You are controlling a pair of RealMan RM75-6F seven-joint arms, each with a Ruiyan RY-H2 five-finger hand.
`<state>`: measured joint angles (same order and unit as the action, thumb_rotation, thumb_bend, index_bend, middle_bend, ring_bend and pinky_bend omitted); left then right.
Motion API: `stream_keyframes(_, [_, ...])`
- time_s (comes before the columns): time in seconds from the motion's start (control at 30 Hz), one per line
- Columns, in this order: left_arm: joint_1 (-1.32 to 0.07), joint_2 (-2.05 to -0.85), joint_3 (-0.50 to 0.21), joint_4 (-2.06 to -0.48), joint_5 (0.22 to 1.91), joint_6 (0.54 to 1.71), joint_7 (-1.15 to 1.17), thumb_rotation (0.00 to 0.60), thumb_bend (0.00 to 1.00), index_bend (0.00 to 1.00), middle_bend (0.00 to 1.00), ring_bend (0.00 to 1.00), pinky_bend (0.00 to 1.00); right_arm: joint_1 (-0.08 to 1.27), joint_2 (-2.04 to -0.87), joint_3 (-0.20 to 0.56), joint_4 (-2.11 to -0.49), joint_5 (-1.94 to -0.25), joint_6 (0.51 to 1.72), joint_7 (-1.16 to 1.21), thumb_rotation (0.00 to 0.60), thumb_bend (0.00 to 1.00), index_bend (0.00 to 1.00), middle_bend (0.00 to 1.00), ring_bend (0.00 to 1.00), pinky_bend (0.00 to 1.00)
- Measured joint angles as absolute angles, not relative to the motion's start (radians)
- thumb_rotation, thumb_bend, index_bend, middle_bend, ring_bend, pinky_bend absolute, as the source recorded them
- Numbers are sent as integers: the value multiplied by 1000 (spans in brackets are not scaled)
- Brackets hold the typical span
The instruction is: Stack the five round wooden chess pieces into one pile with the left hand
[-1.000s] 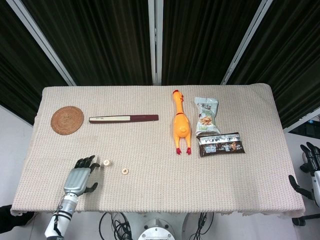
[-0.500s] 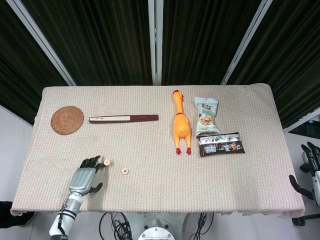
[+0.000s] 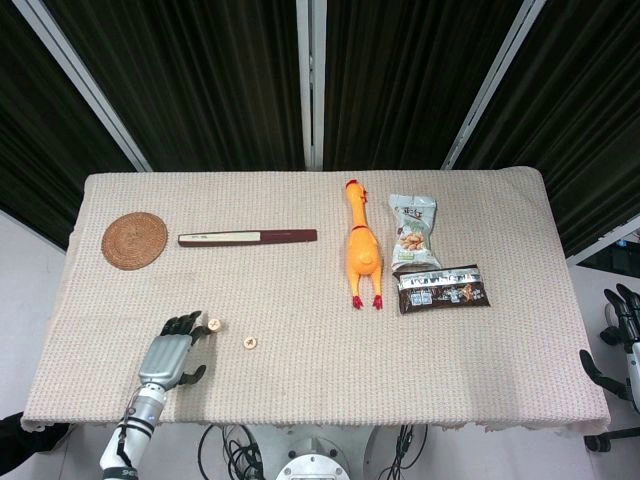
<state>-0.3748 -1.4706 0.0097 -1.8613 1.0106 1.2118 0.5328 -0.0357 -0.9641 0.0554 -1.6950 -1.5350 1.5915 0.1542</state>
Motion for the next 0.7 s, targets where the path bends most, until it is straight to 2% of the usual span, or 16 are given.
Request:
stream_keyframes(0.5, [-374, -1458, 8, -1870, 999, 1220, 537, 600, 323, 251, 0, 0, 0, -36, -964, 56, -1695, -1534, 1591, 154, 600, 267, 0, 0, 0, 0])
stream_keyframes(0.7, [-362, -1440, 4, -1884, 1001, 1260, 543, 600, 322, 227, 0, 0, 0, -38, -962, 58, -1695, -1532, 1595, 158, 600, 267, 0, 0, 0, 0])
